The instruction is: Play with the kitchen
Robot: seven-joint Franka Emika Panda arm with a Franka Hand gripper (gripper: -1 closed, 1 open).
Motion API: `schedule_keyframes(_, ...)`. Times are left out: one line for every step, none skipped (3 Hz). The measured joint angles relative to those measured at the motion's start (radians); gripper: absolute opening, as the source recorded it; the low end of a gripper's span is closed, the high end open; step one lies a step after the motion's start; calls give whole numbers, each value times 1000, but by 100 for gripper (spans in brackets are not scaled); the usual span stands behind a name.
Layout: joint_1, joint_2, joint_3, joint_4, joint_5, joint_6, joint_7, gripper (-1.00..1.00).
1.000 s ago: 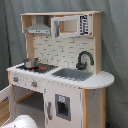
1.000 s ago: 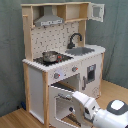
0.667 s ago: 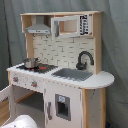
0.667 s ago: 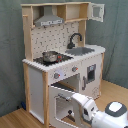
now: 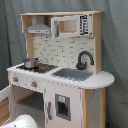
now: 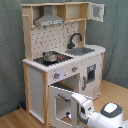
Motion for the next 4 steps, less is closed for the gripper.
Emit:
schedule_keyframes(3,4,38,-34,0,-27,88,100)
schedule_keyframes(27,15,41,-117,0,-35,138,100)
schedule_keyframes(74,24,42,-206,6,-50,164,100)
schedule_keyframes(125,25,58,-286,13,-63,197,100)
